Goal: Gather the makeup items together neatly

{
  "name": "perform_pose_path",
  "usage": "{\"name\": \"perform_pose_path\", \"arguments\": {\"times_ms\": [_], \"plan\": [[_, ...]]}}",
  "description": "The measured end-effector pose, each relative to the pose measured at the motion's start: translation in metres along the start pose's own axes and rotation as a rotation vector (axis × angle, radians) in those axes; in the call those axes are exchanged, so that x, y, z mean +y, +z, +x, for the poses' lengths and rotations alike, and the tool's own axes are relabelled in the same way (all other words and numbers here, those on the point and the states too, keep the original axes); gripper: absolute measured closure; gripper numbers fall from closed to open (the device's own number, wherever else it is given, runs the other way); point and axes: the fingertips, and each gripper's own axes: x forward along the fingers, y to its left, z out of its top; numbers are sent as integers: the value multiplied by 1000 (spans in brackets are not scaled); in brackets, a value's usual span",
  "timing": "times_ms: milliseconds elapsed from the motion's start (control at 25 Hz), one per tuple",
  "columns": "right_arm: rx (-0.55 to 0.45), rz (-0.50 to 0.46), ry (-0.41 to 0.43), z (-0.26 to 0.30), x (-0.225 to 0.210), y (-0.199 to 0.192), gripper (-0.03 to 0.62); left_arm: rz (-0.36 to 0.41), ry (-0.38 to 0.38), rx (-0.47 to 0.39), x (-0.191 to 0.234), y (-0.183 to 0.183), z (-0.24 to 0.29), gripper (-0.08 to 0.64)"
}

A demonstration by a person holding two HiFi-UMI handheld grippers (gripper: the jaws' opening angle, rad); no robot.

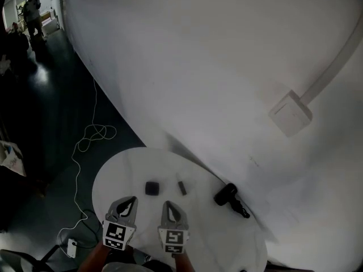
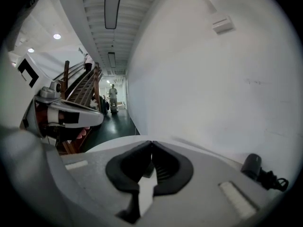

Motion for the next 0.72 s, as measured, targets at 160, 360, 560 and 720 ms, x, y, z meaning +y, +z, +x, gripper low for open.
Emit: {"name": "perform_pose_path", "arguments": {"times_ms": [160, 360, 560, 720], "plan": [[40, 23, -4, 30, 5, -16, 588, -5, -16, 35, 16, -19, 14, 549], [87, 37, -22, 64, 10, -39, 557, -15, -32, 66, 30, -43, 27, 549], [144, 68, -30, 100, 20, -62, 324, -39, -32, 99, 51, -64, 37, 549], [182, 68, -40, 117, 29, -78, 247, -57, -32, 126, 61, -81, 37, 549]]}}
